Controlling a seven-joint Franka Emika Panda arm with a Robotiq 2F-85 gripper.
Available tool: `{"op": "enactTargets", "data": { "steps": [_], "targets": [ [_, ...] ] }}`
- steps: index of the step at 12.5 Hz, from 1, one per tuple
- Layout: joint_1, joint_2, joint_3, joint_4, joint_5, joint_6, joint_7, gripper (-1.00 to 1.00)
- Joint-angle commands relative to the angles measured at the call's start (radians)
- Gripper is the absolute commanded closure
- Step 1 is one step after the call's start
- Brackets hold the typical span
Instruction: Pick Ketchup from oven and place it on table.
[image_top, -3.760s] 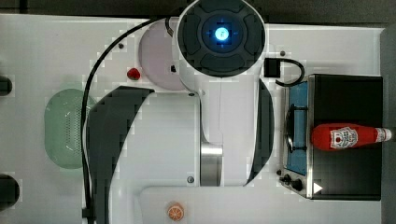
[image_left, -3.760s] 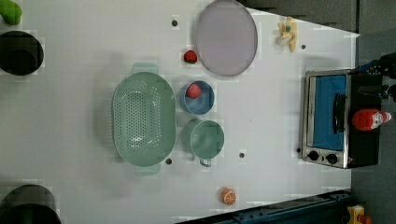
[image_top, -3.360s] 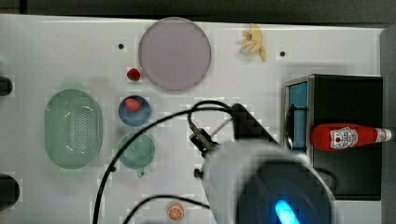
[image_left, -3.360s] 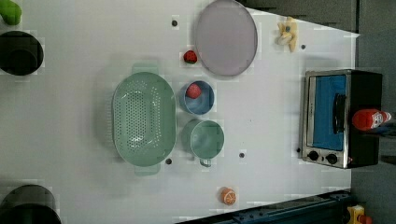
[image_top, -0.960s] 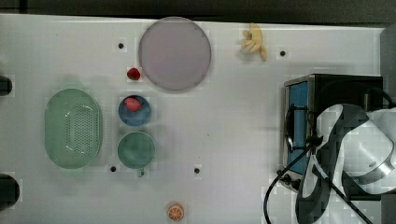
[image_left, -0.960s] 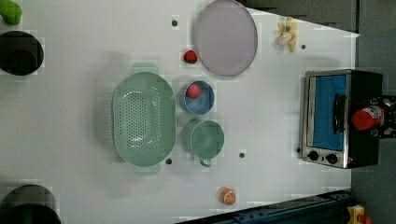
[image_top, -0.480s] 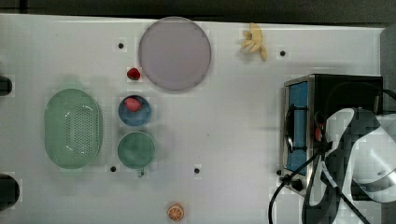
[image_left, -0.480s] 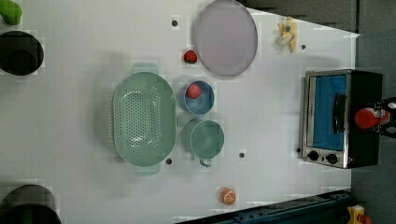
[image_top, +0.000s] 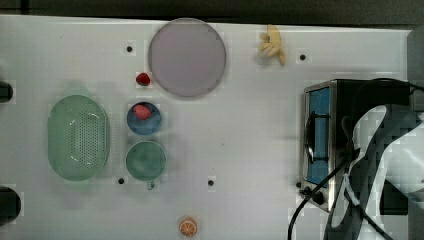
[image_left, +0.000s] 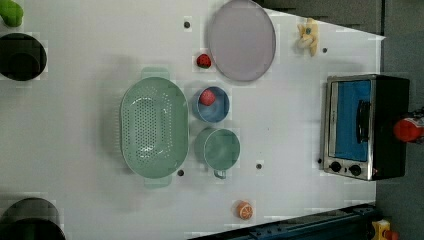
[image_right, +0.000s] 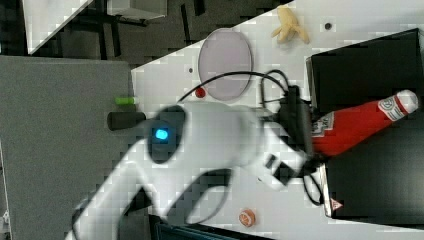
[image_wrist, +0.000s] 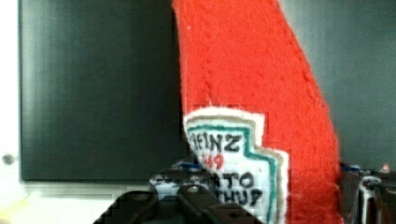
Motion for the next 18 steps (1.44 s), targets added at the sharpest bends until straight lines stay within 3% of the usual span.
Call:
{"op": "enactTargets", "data": {
  "steps": [1,10,14,18],
  "targets": [
    [0.074,-0.132,0.064,0.130,-0.009,-0.151,-0.015,-0.29],
    [0.175,-0.199,0.357,0.089,-0.010,-0.205,-0.112,-0.29],
    [0.188,-0.200,0.411,-0.035,-0.010,-0.133,-0.073,-0.29],
    [0.190,-0.196,0.417,-0.266,-0.010,0.071,-0.032,-0.29]
  ]
}}
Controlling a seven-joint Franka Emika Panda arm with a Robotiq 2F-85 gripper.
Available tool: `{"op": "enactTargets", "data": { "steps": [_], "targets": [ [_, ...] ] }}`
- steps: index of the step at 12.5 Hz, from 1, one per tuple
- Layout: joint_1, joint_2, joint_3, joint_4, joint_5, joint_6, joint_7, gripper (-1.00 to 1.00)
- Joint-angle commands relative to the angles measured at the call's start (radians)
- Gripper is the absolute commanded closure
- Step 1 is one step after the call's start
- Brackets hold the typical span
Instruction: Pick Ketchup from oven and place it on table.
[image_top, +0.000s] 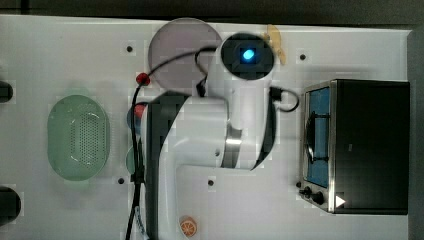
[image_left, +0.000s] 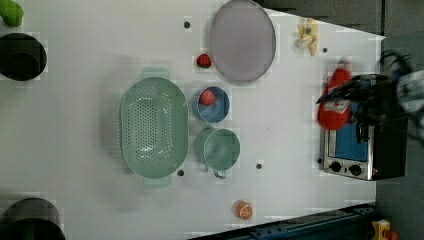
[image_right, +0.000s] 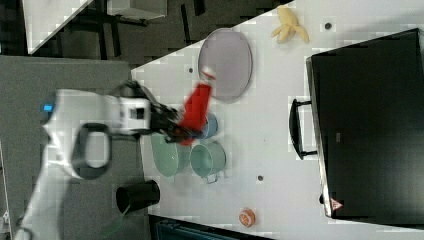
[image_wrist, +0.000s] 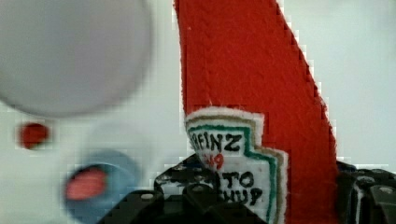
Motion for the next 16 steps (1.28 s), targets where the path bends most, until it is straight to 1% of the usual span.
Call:
{"op": "enactTargets", "data": {
  "steps": [1,3,5,8,9,12,14,16],
  "targets": [
    [-0.032,-0.009,-0.018,-0.098,-0.007,0.157,0.031,-0.29],
    [-0.028,0.019,-0.017,-0.190,-0.007,0.281,0.031,-0.29],
    [-0.023,0.066,-0.016,-0.244,-0.006,0.411,0.031,-0.29],
    [-0.014,0.158,-0.002,-0.259,-0.006,0.500,0.031,-0.29],
    [-0.011,0.183,0.002,-0.259,-0.005,0.511,0.031,-0.34],
    [-0.009,0.225,0.006,-0.256,-0.004,0.545,0.031,-0.97],
    [-0.009,0.189,0.006,-0.244,-0.004,0.544,0.032,-1.00],
    [-0.008,0.110,0.005,-0.203,-0.004,0.524,0.032,-1.00]
  ]
}}
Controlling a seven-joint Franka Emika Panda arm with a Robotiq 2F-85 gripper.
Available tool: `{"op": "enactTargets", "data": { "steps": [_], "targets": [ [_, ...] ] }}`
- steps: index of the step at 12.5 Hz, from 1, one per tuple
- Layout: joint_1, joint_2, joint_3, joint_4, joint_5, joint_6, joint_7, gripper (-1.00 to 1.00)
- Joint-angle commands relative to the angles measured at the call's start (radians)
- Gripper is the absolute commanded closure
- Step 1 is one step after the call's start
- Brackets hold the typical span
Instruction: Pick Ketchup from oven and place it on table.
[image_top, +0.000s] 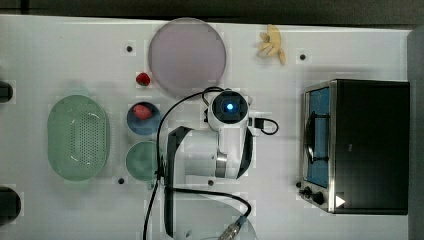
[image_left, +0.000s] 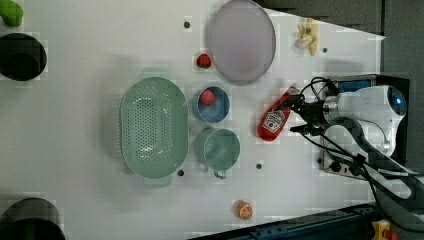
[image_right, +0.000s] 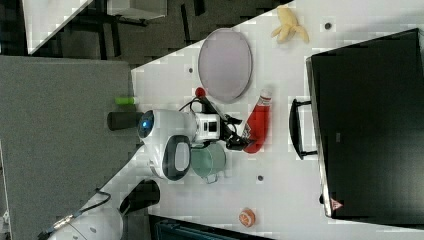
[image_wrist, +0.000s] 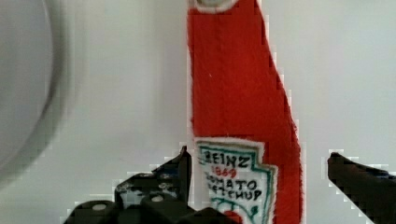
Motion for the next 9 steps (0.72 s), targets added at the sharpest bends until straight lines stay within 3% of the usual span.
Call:
{"op": "enactTargets", "data": {
  "steps": [1,5,9],
  "targets": [
    [0.005,-0.159,-0.003,0.086,0.010,-0.044,0.026,-1.00],
    [0.005,-0.293,-0.003,0.246,0.010,-0.281,0.026,-1.00],
    [0.003,-0.342,-0.004,0.448,0.007,-0.536,0.026,-1.00]
  ]
}}
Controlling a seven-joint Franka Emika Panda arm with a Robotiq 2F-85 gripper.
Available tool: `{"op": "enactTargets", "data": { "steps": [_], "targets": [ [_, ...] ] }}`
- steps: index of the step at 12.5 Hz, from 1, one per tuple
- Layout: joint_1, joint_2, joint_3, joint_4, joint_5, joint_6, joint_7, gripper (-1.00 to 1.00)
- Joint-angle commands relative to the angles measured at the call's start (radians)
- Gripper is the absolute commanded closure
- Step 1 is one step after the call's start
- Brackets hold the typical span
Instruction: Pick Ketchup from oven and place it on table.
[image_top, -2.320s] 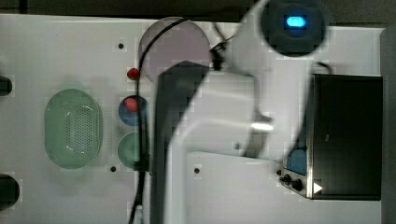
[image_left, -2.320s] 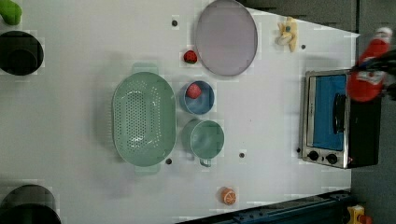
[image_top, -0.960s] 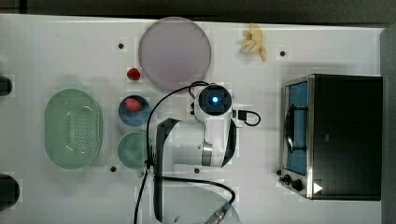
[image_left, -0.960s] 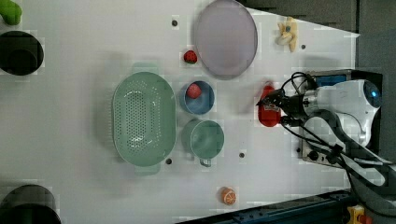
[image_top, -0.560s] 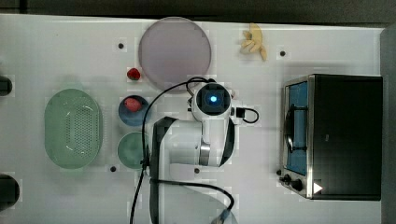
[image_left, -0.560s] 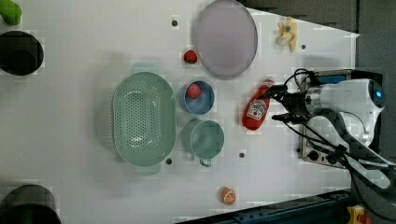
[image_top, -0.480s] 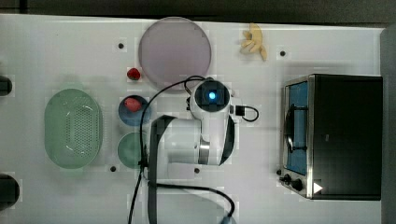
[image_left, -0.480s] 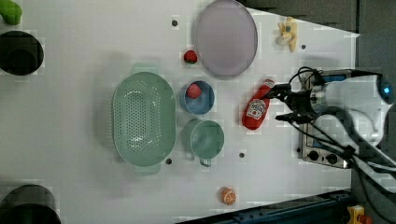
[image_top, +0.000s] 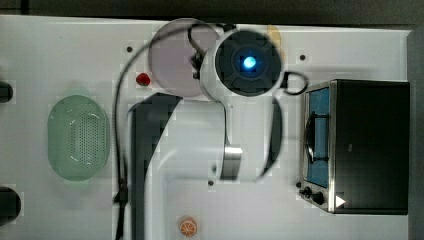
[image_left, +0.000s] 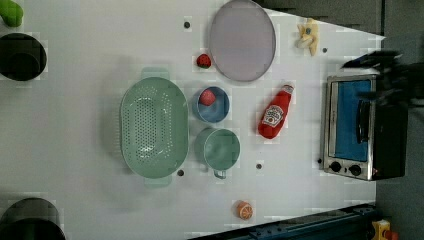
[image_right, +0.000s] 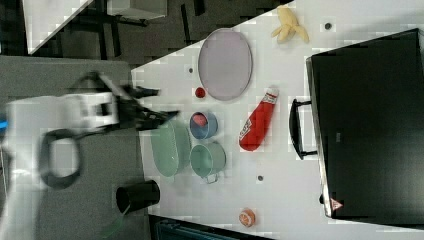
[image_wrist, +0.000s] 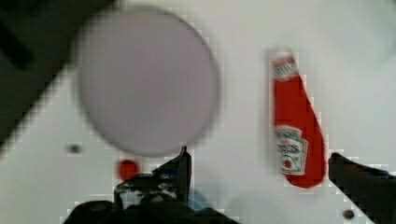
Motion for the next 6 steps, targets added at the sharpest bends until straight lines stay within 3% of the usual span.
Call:
{"op": "enactTargets", "data": {
  "steps": [1,6],
  "targets": [
    [-0.006,-0.041,-0.007,0.102,-0.008,-0.145,0.025,-1.00],
    [-0.007,-0.040,-0.010,0.278,-0.028,-0.386,0.025,-1.00]
  ]
}}
